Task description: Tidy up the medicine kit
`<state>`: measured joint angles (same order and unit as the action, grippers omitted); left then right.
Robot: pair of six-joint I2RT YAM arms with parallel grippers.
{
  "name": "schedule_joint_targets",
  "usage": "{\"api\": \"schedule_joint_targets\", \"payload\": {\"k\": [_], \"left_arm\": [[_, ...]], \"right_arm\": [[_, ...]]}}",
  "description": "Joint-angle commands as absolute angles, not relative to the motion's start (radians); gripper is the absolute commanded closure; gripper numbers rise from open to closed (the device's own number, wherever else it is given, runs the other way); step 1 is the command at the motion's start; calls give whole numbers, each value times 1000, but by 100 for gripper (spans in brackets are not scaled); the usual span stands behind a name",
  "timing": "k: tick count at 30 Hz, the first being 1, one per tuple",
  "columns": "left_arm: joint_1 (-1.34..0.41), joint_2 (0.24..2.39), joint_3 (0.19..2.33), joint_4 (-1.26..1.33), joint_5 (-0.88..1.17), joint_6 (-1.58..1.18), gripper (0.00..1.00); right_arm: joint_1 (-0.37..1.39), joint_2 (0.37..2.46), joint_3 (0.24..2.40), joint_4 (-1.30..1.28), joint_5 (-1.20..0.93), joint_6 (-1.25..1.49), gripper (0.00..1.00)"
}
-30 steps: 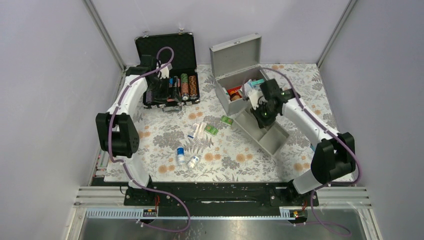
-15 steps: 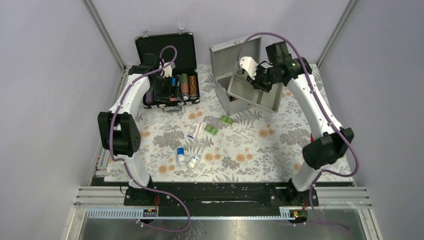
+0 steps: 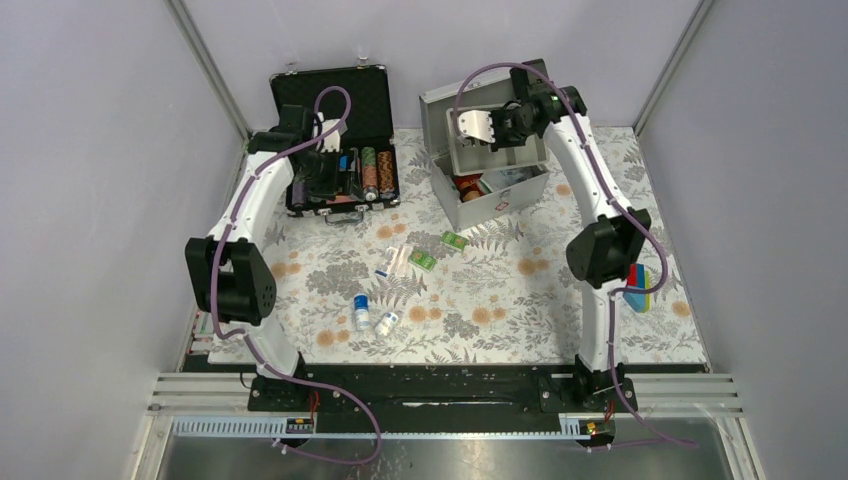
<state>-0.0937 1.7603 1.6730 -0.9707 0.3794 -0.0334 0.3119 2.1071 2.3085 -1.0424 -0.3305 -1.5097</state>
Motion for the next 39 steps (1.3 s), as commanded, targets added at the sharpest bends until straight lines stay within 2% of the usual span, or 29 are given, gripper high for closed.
{"api": "schedule_joint_targets", "payload": {"k": [1,18,34,39], "left_arm": [[-92,1709,1661,-946,354,-8,24],[-92,1702,1659,-947,343,11,24],[-94,1691,1643,-947,341,12,24],[-93,1688,1629,-948,338,15,24]], "right_arm": [[313,2186,2447,-1088,-329,-1670,100],[314,2278,2409,-1209,-281,-1847,100],[333,2351,2393,-1117,-261,-1753,100],[342,2424,2472,-1111,-277,-1751,100]]}}
